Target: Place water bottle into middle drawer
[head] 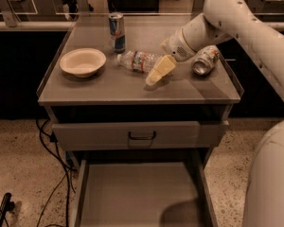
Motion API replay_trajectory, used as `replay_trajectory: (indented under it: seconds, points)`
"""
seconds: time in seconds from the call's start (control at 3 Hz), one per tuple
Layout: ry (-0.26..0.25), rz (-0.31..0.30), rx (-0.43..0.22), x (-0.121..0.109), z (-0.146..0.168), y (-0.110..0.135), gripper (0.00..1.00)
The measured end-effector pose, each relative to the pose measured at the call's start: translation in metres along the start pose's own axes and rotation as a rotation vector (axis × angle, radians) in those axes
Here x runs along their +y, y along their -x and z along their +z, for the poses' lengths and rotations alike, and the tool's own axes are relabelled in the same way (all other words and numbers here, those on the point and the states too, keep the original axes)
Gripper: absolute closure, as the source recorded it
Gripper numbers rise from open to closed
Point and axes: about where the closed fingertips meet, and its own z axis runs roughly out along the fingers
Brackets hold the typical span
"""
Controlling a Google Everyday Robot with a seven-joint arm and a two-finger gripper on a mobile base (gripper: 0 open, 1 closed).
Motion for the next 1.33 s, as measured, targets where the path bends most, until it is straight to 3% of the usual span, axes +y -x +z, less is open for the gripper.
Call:
replay_trajectory:
  seconds: [1.0,1.33]
  points:
    - [0.0,0.0,0.0,0.0,0.0001,0.0,0.8]
    - [0.0,0.0,0.0,0.0001,0.0002,0.0,1.0]
